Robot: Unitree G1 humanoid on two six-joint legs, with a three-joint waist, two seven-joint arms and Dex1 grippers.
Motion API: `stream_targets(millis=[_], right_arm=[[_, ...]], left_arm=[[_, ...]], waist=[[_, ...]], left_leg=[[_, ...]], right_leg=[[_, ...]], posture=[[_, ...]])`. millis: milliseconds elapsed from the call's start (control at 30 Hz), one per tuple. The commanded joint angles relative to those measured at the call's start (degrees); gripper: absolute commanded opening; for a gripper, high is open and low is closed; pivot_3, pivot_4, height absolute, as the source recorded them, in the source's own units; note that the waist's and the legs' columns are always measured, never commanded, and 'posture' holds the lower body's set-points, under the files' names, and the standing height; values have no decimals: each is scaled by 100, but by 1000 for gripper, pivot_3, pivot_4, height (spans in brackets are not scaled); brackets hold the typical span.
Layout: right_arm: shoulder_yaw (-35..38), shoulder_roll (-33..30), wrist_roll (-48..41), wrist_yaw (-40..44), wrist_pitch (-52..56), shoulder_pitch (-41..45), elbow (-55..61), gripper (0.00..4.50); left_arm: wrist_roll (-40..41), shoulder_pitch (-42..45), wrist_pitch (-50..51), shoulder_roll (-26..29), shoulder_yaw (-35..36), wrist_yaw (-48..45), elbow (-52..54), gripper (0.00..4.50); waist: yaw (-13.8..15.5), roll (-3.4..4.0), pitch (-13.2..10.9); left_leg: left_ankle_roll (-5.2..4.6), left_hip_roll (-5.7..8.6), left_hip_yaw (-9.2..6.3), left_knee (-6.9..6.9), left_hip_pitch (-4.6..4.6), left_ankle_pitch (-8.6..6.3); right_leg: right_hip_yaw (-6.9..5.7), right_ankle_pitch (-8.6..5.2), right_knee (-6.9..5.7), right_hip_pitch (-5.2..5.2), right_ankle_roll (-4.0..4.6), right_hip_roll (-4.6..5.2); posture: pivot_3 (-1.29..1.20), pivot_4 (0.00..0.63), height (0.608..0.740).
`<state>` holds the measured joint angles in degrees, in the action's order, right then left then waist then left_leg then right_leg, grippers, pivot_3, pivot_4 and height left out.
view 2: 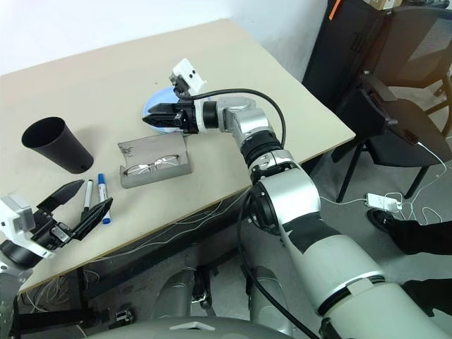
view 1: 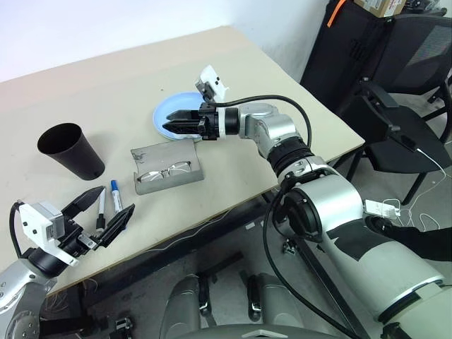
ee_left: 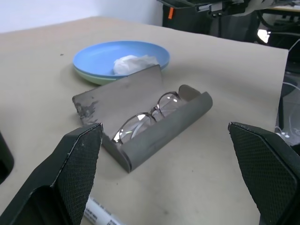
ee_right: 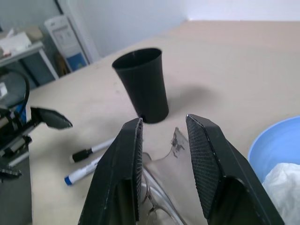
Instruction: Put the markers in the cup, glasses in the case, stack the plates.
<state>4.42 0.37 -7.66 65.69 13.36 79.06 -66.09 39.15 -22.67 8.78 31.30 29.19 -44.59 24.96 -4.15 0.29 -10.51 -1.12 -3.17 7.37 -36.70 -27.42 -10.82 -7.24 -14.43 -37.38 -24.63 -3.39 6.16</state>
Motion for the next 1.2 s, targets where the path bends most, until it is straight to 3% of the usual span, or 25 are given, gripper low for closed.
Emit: stream_targets(millis=[33,100,133,433,500,533,567,600,633,667,700,733,767,800,833,1200], right_arm=[[72,-26,-151,-23,-104,154,210,1533],[8,-50,-91,-55,-119,120,189,1533],[-23,-61,-54,-95,-127,107,172,1533],[-29,-116,-133,-18,-149,87,190,1533],[-49,-124,-118,1,-192,77,204,1533],[-63,-131,-105,-10,-185,79,191,1533],[-77,-140,-93,-10,-172,77,180,1533],[-84,-146,-87,-14,-160,77,171,1533],[-89,-149,-77,-40,-157,78,160,1533],[-100,-151,-58,-77,-178,72,155,1533],[-157,-159,4,-97,-265,45,171,1533],[-186,-164,39,-141,-280,29,177,1533],[-231,-167,87,-188,-298,18,177,1533],[-306,-169,188,-336,-345,16,156,1533],[-377,-170,282,-496,-355,23,126,1533],[-402,-238,499,-1274,54,367,-425,1533]], left_arm=[[42,-23,21,33,41,-11,220,4500],[44,-36,36,34,59,-36,217,4500],[40,-54,41,35,70,-54,214,4500],[46,-79,57,63,94,-89,205,4500],[48,-65,64,69,101,-89,199,4500],[51,-50,70,76,106,-86,191,4500],[44,-37,64,80,105,-87,175,4500],[37,-25,59,81,102,-89,159,4500],[33,-13,54,80,95,-94,144,4500],[25,-5,46,76,87,-102,130,4500],[15,-4,33,66,73,-113,119,4500],[1,-3,15,55,58,-127,99,4500],[-14,0,-2,43,48,-145,77,4500],[-29,5,-18,28,40,-169,49,4500],[-38,-1,-32,15,39,-189,35,4500],[-201,21,-204,-70,-37,-374,-212,4500]], waist=[[-16,1,0],[-19,8,-6],[24,9,-7],[159,15,-13],[111,47,-31],[54,42,-30],[32,42,-33],[35,-3,-34],[27,-142,-25],[26,-155,-32],[33,-123,-35],[31,-80,-40],[69,-85,-47],[98,-82,-46],[114,-88,-44],[172,-93,-45]], left_leg=[[-5,68,-88,26,6,27],[-12,200,-297,91,15,119],[-12,247,-368,104,16,149],[77,181,-367,145,16,212],[71,272,-499,167,17,216],[54,363,-621,194,21,243],[61,480,-768,204,21,260],[70,576,-872,223,27,272],[102,692,-920,323,72,291],[153,847,-932,471,127,325],[167,761,-786,469,111,333],[166,552,-594,336,95,333],[289,310,-485,250,166,252],[274,221,-411,247,138,280],[258,164,-412,250,110,261],[226,138,-417,229,109,270]], right_leg=[[-59,-11,-3,28,-22,25],[-92,-61,-59,62,-70,51],[-33,-119,-84,32,-88,38],[-66,-115,-87,54,-4,15],[-125,-122,-76,101,-20,31],[-105,-148,-145,117,-51,26],[102,-252,-304,112,-52,-76],[312,-408,-529,106,9,-236],[482,-565,-611,133,146,-337],[616,-727,-563,171,178,-272],[492,-717,-535,164,212,-164],[373,-690,-501,172,214,-155],[262,-689,-495,168,236,-169],[223,-675,-469,131,263,-182],[219,-649,-442,169,267,-236],[186,-567,-374,219,209,-266]], posture=[[0,150,712],[0,150,713],[0,150,714],[0,150,716],[0,150,716],[0,150,716],[0,150,716],[0,150,716],[0,150,716],[0,150,716],[0,150,717],[0,150,717],[0,150,717],[0,150,717],[0,150,717],[0,150,717]])
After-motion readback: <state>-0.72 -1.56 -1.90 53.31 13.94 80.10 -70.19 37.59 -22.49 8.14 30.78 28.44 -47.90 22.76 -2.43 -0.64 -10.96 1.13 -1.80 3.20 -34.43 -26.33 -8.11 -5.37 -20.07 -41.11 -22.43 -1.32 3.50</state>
